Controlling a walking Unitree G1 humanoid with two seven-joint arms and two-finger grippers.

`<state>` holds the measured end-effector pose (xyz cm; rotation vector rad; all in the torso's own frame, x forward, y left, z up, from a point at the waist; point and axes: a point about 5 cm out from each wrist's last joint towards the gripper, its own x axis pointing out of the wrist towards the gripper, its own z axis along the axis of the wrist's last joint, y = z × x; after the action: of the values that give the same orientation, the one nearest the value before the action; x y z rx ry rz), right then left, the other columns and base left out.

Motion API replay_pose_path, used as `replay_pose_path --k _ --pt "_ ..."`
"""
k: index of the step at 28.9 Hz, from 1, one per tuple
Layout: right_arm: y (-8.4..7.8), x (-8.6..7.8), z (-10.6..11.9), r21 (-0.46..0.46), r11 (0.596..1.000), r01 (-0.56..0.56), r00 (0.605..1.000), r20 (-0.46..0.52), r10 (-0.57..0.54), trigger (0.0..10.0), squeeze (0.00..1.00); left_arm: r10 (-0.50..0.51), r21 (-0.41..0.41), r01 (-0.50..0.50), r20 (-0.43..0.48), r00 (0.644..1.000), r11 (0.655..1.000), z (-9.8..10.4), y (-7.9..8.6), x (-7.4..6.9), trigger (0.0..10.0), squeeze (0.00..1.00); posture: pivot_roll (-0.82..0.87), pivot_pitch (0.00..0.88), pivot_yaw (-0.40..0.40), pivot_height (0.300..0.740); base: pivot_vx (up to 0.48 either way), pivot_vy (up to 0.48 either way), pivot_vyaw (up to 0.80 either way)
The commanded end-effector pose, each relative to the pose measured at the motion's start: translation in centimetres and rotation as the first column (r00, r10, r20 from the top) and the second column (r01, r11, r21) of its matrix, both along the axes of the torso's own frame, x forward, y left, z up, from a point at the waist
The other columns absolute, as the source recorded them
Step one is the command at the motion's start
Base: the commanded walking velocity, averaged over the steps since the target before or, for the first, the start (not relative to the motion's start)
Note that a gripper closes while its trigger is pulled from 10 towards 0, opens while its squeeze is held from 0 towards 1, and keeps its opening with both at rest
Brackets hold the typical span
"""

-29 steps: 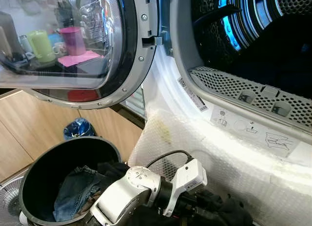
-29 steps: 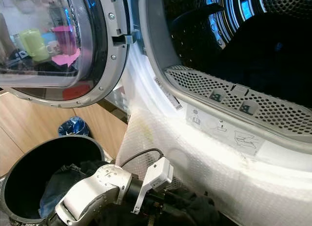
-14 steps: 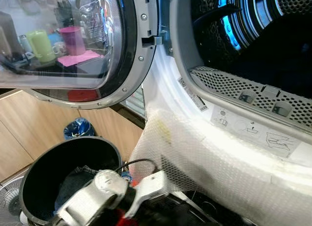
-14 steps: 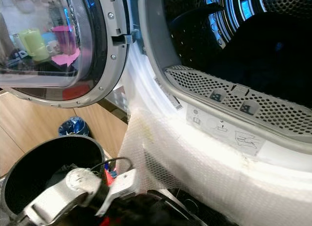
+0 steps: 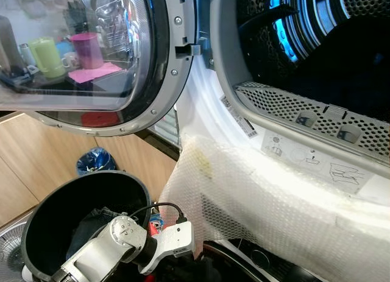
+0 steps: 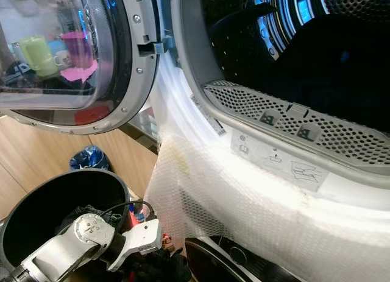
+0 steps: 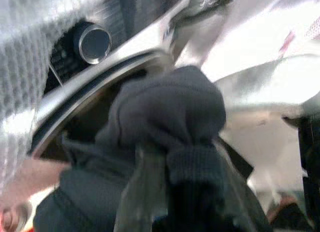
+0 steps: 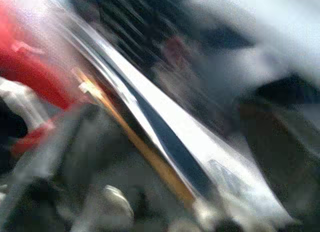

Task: Clothes washing

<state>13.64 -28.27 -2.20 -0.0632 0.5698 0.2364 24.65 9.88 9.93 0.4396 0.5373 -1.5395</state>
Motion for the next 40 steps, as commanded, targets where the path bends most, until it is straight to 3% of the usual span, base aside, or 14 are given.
replay_pose_path --k 1,4,7,9,11,15,20,26,31,32,40 --pt "1.7 -0.5 1.1 0.095 0.983 -0.16 0.987 0.02 0.158 10.0 1.0 0.005 -0.002 -0.004 0.023 1.0 1.0 0.3 0.4 0.3 0.0 0.0 0.13 0.023 -0.013 0.74 0.0 0.0 0.0" --pt "3.5 -2.3 1.9 0.183 0.935 -0.303 0.951 -0.001 0.309 10.0 1.0 -0.002 -0.005 0.002 0.027 1.0 1.0 0.3 0.4 0.3 0.0 0.0 0.13 0.019 -0.007 0.74 0.0 0.0 0.0" --pt "4.2 -3.1 1.9 0.207 0.912 -0.355 0.93 -0.021 0.367 10.0 1.0 -0.006 -0.009 0.006 0.026 1.0 1.0 0.3 0.3 0.3 0.0 0.0 0.12 0.018 -0.005 0.74 0.0 0.0 0.0" --pt "6.0 -5.2 1.2 0.223 0.841 -0.493 0.841 -0.125 0.526 10.0 1.0 -0.016 -0.017 0.016 0.029 0.999 1.0 0.4 0.2 0.4 0.0 0.0 0.11 0.019 -0.001 0.74 0.0 0.0 0.0" --pt "6.9 -5.4 1.3 0.229 0.819 -0.527 0.819 -0.123 0.561 10.0 1.0 -0.005 -0.034 0.007 0.038 0.999 0.999 0.6 0.0 0.7 0.0 0.0 0.11 0.02 0.0 0.74 0.0 0.0 0.0" --pt "8.7 -4.1 3.0 0.255 0.805 -0.536 0.831 -0.008 0.556 10.0 1.0 0.009 -0.089 -0.006 0.033 0.999 0.996 1.2 -0.7 1.0 0.0 0.0 0.11 0.029 0.002 0.74 0.0 0.0 0.0" --pt "10.3 -2.6 6.2 0.289 0.783 -0.551 0.831 0.1 0.548 10.0 1.0 -0.059 -0.127 0.061 0.02 0.998 0.99 1.4 -2.1 0.4 0.0 0.0 0.11 0.043 0.011 0.74 0.0 0.0 0.0" --pt "11.0 -3.1 6.8 0.297 0.761 -0.576 0.811 0.094 0.577 10.0 1.0 -0.119 -0.187 0.122 0.028 0.993 0.975 2.2 -4.2 0.0 0.0 0.0 0.1 0.049 0.008 0.74 0.0 0.0 0.0" --pt "10.9 -2.6 6.7 0.247 0.807 -0.537 0.84 0.071 0.538 10.0 0.98 -0.177 -0.222 0.179 0.029 0.984 0.958 2.6 -5.6 -0.5 0.0 0.0 0.1 0.046 0.009 0.74 0.0 0.0 0.0" --pt "11.0 -2.6 6.8 0.253 0.807 -0.533 0.842 0.07 0.535 10.0 0.0 -0.186 -0.226 0.188 0.032 0.982 0.956 2.6 -5.9 -0.5 0.0 0.0 0.1 0.046 0.009 0.74 0.0 0.0 0.0" --pt "11.5 -1.3 6.2 0.246 0.849 -0.467 0.881 0.049 0.47 10.0 0.0 -0.21 -0.262 0.219 0.062 0.976 0.94 3.3 -7.4 -0.4 0.0 0.0 0.1 0.04 0.01 0.74 0.0 0.0 0.0"
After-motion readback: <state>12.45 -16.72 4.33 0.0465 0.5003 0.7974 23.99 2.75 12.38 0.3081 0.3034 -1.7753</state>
